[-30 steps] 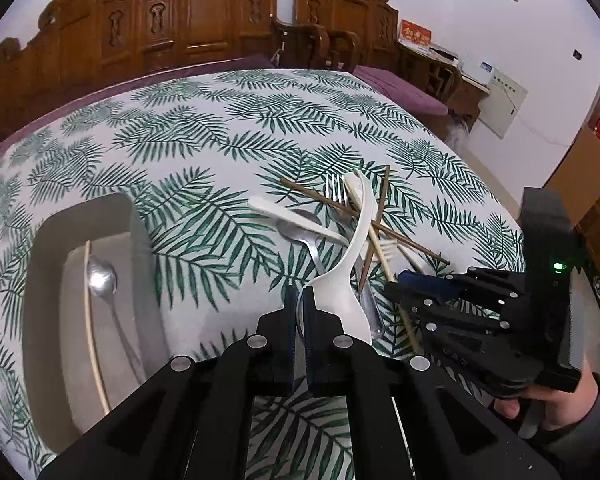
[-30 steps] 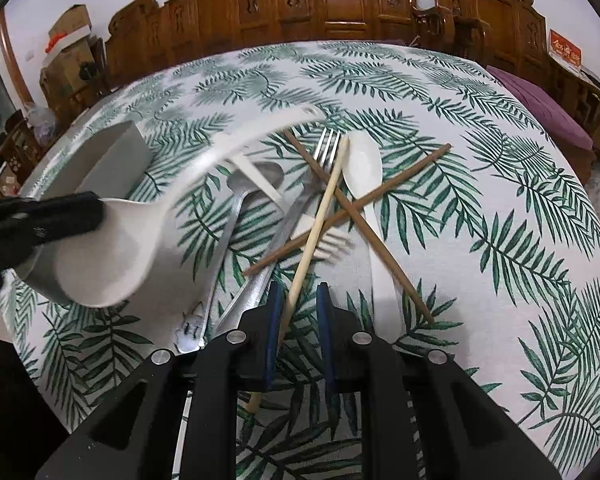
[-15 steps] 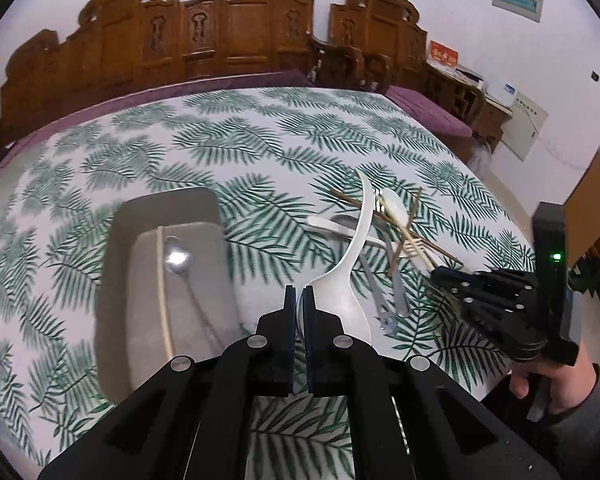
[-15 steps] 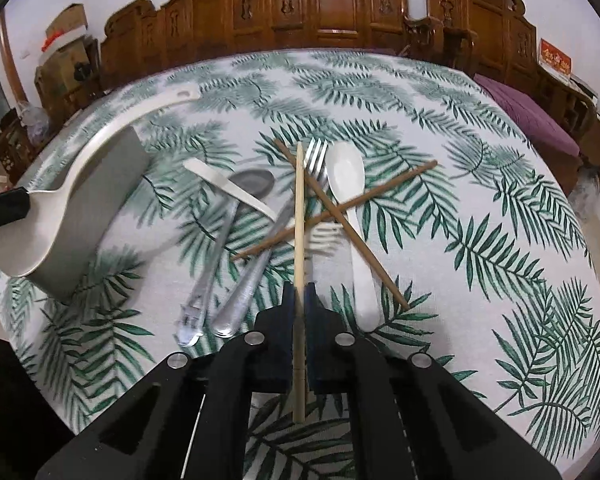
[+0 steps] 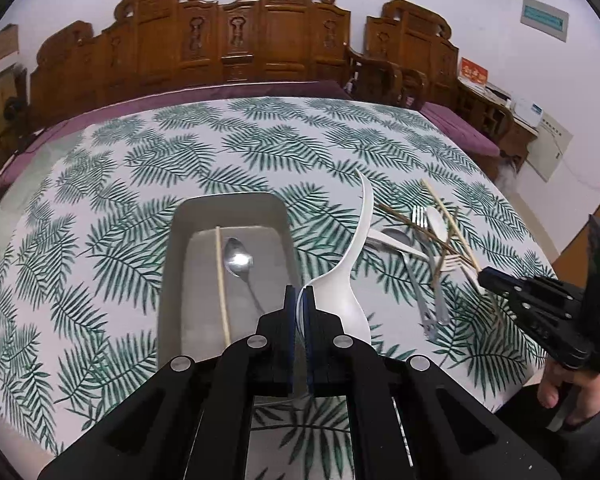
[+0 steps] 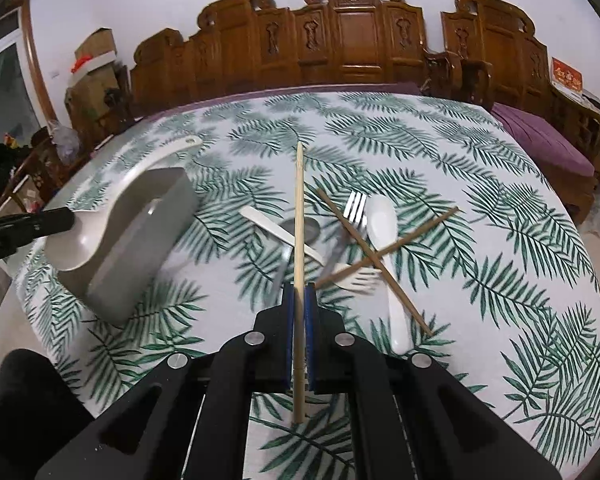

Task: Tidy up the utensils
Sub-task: 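Carry the white spoon into the tray and release with the left tool while the right tool lifts its chopstick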

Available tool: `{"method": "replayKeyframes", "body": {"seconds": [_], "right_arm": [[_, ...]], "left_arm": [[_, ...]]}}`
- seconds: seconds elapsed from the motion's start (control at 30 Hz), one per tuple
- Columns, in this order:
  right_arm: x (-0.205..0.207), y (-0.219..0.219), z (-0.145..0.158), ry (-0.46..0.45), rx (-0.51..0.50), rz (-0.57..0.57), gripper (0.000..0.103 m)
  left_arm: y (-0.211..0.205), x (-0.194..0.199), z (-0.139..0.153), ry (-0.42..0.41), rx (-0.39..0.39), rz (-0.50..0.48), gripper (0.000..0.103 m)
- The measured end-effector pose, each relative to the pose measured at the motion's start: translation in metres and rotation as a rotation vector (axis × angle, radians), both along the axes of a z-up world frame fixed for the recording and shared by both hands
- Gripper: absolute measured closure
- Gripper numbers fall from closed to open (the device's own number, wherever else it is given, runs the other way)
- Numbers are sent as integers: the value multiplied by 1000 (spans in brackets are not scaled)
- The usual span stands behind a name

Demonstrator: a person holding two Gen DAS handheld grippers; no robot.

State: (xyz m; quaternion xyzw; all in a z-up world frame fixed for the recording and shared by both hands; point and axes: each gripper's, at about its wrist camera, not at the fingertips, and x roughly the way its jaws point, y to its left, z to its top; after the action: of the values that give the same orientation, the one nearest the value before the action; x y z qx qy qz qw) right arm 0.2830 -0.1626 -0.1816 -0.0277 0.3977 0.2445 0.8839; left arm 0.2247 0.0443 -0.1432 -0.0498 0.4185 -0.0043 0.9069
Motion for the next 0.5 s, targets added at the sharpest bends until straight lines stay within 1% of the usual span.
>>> {"method": "replayKeyframes", "body": {"seconds": [0.1,0.3,0.5], "right_arm": [[-3,7,11,-22,-7,23,97],[-7,24,27,-33,-6,61,97],[-11,40,36,-41,-1,92,97]], "left_arm": [[7,0,2,-3,0,18,101],[26,-5,6,-19,8,64,101],[47,-5,-4,4,20,111,101]]}}
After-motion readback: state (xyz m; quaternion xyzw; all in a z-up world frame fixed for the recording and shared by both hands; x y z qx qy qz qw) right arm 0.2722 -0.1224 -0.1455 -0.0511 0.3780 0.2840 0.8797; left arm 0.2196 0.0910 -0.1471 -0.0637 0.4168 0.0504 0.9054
